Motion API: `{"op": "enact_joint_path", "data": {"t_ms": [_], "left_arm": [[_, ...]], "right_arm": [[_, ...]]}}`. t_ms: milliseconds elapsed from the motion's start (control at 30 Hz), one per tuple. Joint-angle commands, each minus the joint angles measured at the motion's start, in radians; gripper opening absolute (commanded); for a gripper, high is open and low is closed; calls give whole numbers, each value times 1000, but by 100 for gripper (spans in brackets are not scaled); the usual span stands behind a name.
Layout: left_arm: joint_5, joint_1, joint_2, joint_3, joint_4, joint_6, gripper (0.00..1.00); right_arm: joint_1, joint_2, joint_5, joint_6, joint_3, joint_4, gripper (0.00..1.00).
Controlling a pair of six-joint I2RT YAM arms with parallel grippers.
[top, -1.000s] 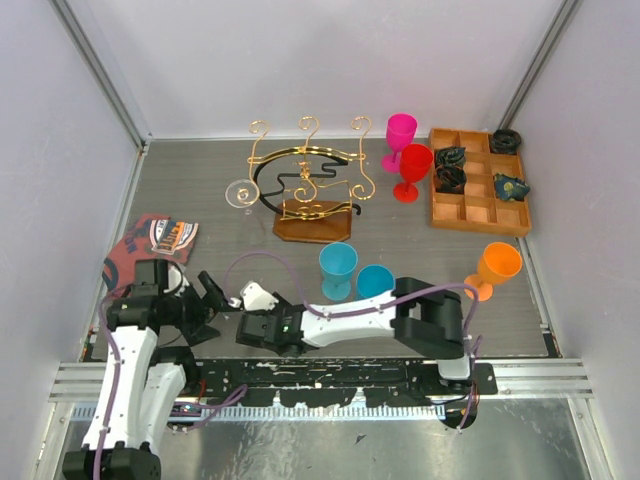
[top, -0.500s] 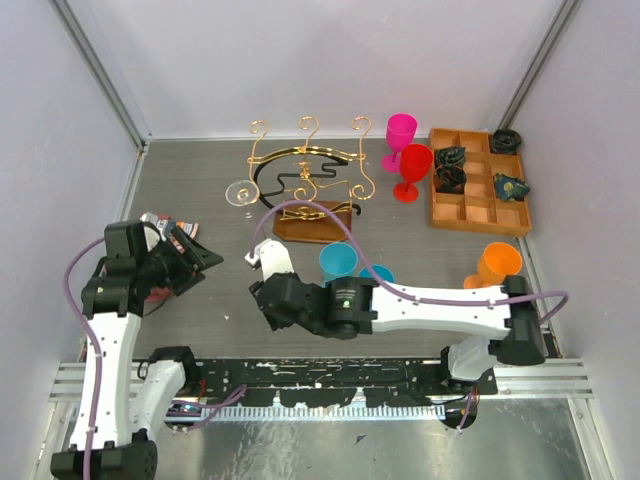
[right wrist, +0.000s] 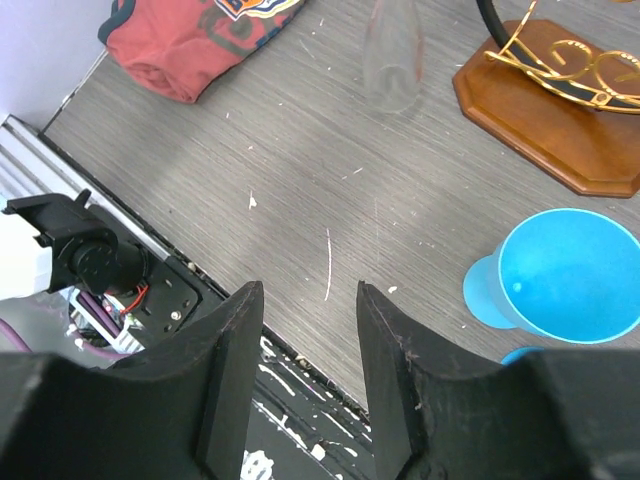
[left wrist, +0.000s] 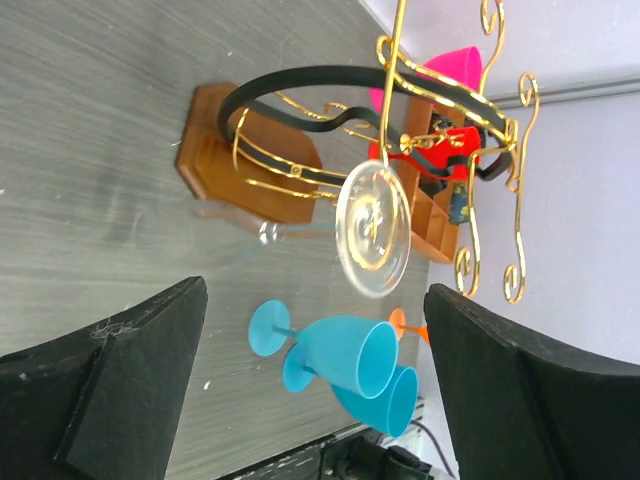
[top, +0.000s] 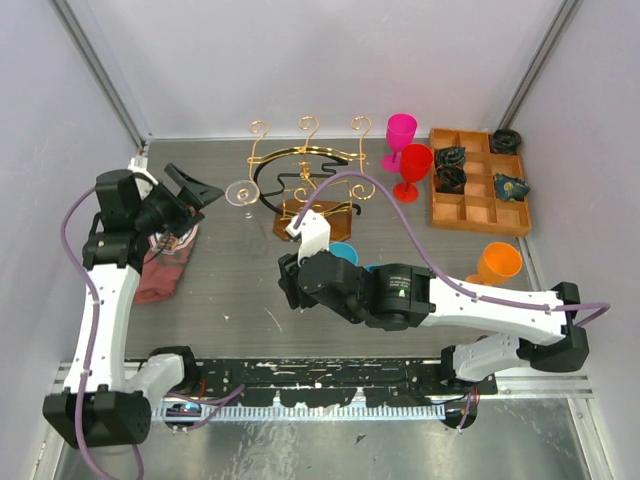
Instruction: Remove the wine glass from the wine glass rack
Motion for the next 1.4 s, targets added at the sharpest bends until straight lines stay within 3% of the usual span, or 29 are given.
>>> {"op": "enact_joint_path", "data": {"t_ms": [0, 200, 500, 900, 1133, 1367], "left_arm": [[81, 2, 92, 38, 143, -67, 96], [117, 1, 182, 70, 223, -107, 88], [186, 1, 236, 90, 281, -156, 57], [234, -1, 293, 56, 284, -165, 53], [256, -29, 317, 53, 285, -166, 40], [282, -31, 312, 42, 294, -171, 20]], "right_arm": [[-4, -51, 64, 18, 20, 1, 48], [-4, -96, 111, 23, 15, -20, 48], [-12, -138, 168, 33, -15, -22, 47], [-15, -209, 230, 38, -30, -47, 47], [-22, -240, 258, 47, -57, -59, 47], [-25, -278, 282, 63, -81, -76, 47]]}}
